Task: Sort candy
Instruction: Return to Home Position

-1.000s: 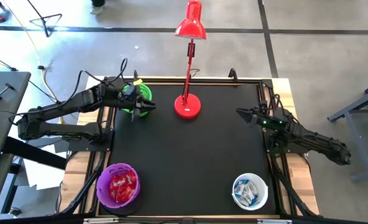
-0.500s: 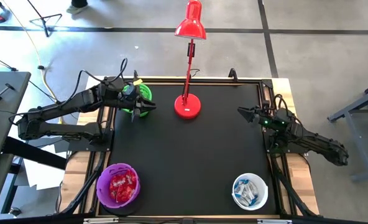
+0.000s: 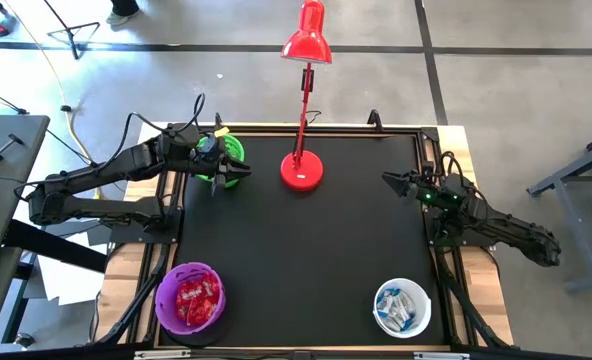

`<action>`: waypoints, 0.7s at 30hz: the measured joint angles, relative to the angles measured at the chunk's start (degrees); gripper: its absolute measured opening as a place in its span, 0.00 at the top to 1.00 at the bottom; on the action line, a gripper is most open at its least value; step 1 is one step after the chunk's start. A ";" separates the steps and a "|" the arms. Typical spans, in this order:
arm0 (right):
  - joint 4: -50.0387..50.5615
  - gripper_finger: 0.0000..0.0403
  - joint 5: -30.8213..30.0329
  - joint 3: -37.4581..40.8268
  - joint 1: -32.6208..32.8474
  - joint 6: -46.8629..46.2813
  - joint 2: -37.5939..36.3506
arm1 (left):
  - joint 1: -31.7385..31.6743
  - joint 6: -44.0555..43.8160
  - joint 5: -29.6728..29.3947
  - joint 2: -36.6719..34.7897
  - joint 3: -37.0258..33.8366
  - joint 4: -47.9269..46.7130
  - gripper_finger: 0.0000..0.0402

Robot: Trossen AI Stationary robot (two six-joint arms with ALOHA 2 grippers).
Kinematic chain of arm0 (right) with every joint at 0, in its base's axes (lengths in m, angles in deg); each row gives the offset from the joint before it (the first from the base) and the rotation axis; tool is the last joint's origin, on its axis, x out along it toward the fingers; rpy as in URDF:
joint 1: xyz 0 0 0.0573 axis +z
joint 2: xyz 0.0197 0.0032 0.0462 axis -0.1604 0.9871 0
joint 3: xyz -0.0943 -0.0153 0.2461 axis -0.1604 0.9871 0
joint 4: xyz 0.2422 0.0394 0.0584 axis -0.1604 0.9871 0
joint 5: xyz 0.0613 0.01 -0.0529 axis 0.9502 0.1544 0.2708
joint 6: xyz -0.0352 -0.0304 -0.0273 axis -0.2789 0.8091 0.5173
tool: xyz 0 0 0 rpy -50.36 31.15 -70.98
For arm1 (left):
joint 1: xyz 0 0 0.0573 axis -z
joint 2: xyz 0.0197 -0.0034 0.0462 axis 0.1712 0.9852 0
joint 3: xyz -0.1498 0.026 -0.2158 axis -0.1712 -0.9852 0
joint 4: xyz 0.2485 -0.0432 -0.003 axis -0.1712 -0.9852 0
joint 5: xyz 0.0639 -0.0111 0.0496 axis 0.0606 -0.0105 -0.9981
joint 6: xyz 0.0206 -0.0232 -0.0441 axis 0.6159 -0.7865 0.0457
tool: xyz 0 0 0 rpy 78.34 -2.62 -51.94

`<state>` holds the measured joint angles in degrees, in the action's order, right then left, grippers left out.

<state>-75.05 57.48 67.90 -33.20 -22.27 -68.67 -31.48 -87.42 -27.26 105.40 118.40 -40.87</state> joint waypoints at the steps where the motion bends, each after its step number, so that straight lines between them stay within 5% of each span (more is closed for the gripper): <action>1: 0.00 0.70 0.00 0.00 0.00 0.00 0.00 | 0.00 0.00 0.00 0.00 0.00 0.01 0.81; 21: 0.00 0.70 0.00 0.02 0.00 0.00 0.17 | 5.12 -1.88 -0.24 4.93 0.00 14.98 0.81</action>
<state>-75.06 57.48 67.92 -33.20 -22.27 -68.50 -26.36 -89.30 -27.51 110.33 118.40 -25.89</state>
